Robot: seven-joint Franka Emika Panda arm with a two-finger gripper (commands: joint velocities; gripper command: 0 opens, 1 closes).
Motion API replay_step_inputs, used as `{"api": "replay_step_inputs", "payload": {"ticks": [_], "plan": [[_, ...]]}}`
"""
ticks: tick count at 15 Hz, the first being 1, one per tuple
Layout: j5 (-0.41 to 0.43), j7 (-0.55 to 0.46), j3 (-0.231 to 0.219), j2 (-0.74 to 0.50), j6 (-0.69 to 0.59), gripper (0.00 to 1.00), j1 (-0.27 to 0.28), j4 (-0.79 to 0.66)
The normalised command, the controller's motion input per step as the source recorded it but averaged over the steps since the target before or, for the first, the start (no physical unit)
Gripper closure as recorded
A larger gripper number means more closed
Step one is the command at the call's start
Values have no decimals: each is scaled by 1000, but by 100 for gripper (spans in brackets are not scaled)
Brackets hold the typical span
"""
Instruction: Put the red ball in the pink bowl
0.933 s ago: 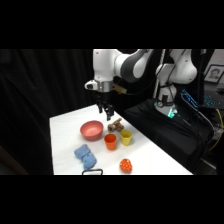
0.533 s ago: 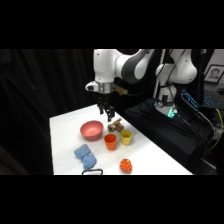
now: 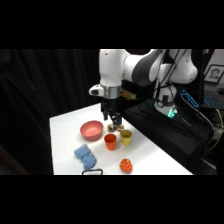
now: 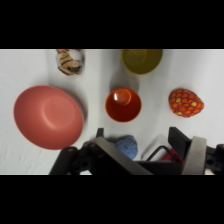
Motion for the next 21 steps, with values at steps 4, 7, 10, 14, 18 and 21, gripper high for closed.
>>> {"api": "replay_step_inputs", "payload": {"ticks": [4, 7, 10, 14, 18, 21], "plan": [[-127, 270, 77, 174, -74, 0, 131, 203], [-106, 238, 60, 156, -42, 0, 129, 165], [-62, 183, 56, 105, 14, 0, 114, 109], [13, 133, 56, 88, 125, 0, 84, 46], [1, 114, 38, 154, 237, 0, 81, 42], [-9, 54, 11, 163, 309, 0, 66, 29]]}}
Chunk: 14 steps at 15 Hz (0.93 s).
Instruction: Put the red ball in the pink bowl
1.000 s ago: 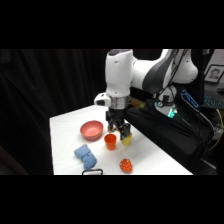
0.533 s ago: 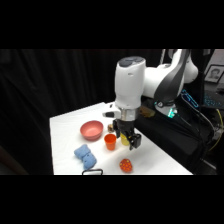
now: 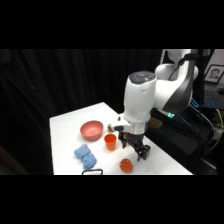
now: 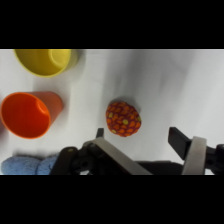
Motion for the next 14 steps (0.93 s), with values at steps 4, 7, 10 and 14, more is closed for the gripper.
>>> {"api": "replay_step_inputs", "payload": {"ticks": [4, 7, 10, 14], "plan": [[-39, 31, -48, 205, 276, 0, 58, 59], [-33, -25, -81, 216, 243, 0, 59, 96], [-32, -77, -94, 207, 215, 0, 65, 141], [-18, -102, -95, 173, 166, 0, 70, 150]]}}
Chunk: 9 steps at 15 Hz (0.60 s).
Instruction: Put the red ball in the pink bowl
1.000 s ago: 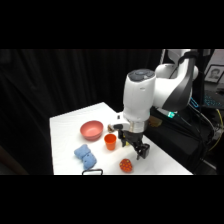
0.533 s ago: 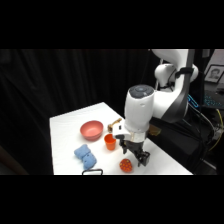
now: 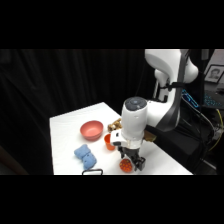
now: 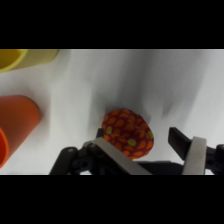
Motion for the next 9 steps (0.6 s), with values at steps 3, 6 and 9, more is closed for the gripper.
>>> {"api": "replay_step_inputs", "payload": {"ticks": [3, 6, 9], "plan": [[-28, -103, -108, 138, 133, 0, 71, 128], [-18, -91, -96, 115, 124, 35, 66, 109], [-8, -93, -75, 83, 123, 60, 63, 87]]}}
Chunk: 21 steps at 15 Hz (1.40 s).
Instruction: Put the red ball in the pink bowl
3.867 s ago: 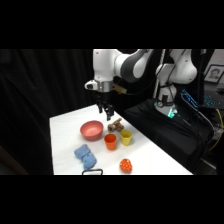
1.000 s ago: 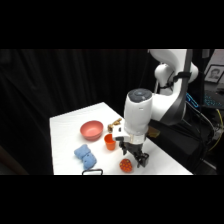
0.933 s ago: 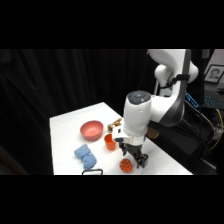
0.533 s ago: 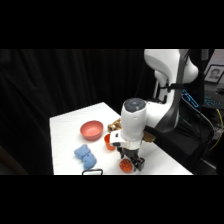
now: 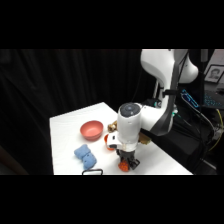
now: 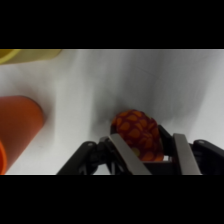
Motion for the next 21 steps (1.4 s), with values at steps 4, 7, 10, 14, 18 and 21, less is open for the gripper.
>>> {"api": "replay_step_inputs", "payload": {"ticks": [4, 7, 10, 14, 18, 21], "plan": [[-14, -80, -74, 38, 88, 92, 78, 64], [-22, -66, -76, -75, 13, 100, 88, -9], [-15, -75, -57, -217, -87, 98, 77, -87], [-10, -56, -43, -320, -189, 98, 68, -135], [-19, -46, -20, -406, -256, 97, 34, -138], [-4, -79, 23, -421, -291, 97, -29, -101]]}}
